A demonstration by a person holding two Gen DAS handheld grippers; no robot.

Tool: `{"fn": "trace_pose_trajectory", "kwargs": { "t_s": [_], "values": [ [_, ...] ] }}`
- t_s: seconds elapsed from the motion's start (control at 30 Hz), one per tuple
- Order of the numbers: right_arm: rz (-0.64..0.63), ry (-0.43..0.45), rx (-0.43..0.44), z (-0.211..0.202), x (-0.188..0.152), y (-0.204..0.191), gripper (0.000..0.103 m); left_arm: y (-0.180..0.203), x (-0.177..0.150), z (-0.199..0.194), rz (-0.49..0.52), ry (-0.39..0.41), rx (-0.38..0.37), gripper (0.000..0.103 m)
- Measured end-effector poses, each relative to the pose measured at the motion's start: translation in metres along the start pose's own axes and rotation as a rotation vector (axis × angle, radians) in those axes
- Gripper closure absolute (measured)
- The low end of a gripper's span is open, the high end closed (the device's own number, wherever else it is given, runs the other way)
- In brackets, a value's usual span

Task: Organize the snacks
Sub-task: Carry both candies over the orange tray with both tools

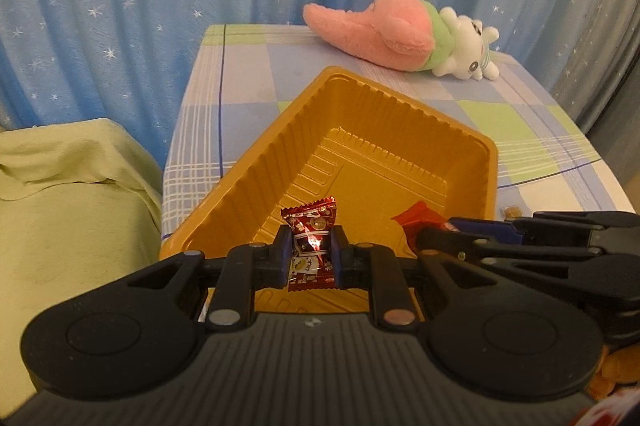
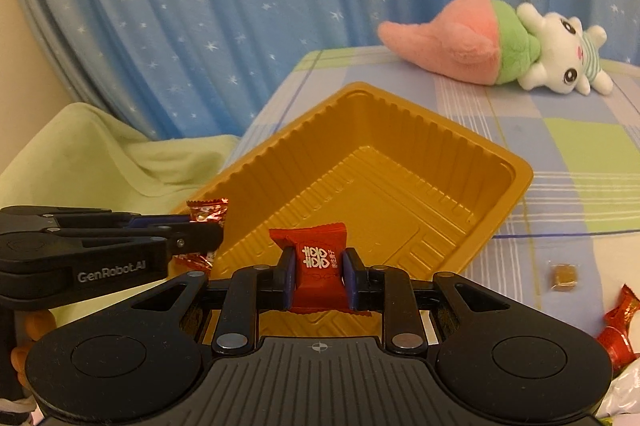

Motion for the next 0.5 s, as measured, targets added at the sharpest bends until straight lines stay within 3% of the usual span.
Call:
{"fn": "trace_pose_trajectory", "kwargs": {
  "t_s": [0.37, 0.5],
  "values": [
    [0.049, -0.028, -0.044, 0.019, 0.002, 0.014, 0.078, -0.001, 0.0, 0.042, -0.006, -0.069, -0.042, 0.084],
    [0.058, -0.031, -0.052, 0.02, 0.002, 0.016, 0.078, -0.005, -0.001, 0.043, -0.013, -0.07, -0.052, 0.079]
  ]
}}
Point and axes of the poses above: each gripper's, at about its wrist camera, not at the fingertips, and z roughly the way its jaws point, y to its right, x to its top, the point moved 7 cm from there along z, roughly the way its jaws point, and after that the axes turned 1 degree about -x, right-handed, at the moved point
